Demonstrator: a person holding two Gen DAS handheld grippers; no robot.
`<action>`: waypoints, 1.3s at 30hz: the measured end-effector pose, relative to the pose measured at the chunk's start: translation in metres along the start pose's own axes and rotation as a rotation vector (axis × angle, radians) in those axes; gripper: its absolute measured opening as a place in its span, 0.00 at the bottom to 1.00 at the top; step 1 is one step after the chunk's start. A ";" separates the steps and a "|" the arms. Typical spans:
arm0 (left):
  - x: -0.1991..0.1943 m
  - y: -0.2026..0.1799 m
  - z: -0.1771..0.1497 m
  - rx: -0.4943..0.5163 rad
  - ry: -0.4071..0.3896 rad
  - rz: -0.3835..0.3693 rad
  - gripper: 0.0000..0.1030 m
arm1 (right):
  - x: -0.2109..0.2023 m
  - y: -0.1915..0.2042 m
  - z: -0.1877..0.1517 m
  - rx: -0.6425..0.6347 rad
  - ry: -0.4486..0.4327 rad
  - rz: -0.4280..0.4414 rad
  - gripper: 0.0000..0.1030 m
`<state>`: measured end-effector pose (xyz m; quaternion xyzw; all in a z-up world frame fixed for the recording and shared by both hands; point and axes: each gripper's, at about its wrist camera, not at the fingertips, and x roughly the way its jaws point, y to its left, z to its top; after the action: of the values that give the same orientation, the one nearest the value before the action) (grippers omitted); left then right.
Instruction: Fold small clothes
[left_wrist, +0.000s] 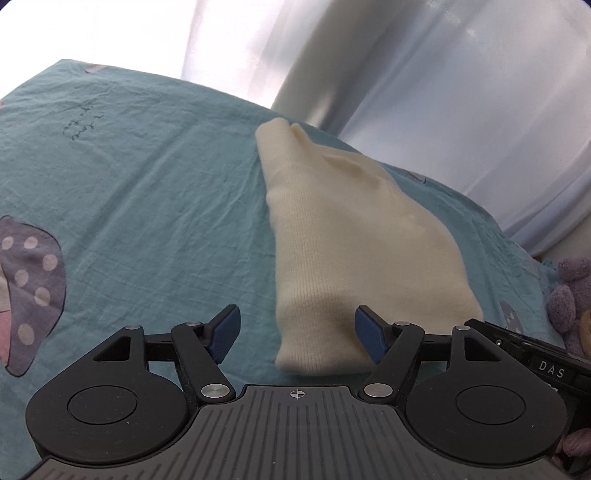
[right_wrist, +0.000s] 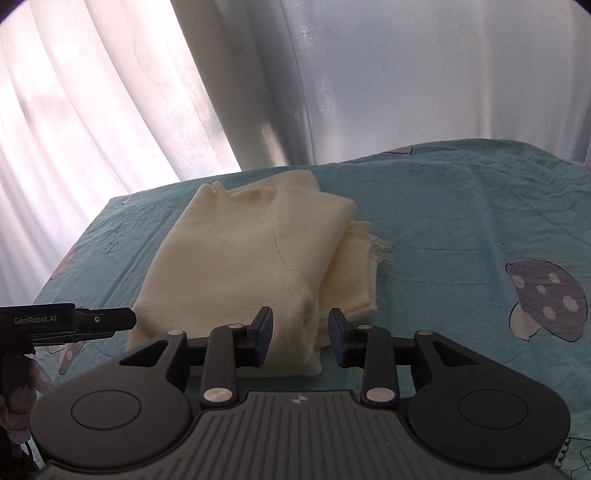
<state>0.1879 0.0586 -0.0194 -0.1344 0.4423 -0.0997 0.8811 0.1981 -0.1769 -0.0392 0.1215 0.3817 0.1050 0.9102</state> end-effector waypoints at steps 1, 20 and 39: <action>0.003 -0.001 0.000 0.006 0.006 0.004 0.72 | 0.006 0.000 -0.001 -0.009 0.024 0.022 0.35; -0.016 0.000 0.024 0.026 -0.106 0.112 0.77 | -0.014 0.006 0.018 -0.152 -0.104 -0.057 0.30; 0.100 -0.011 0.035 -0.126 -0.221 0.274 0.92 | 0.141 0.051 0.066 -0.377 -0.112 -0.169 0.25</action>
<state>0.2743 0.0236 -0.0716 -0.1383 0.3622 0.0645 0.9195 0.3369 -0.0978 -0.0733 -0.0776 0.3129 0.0908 0.9423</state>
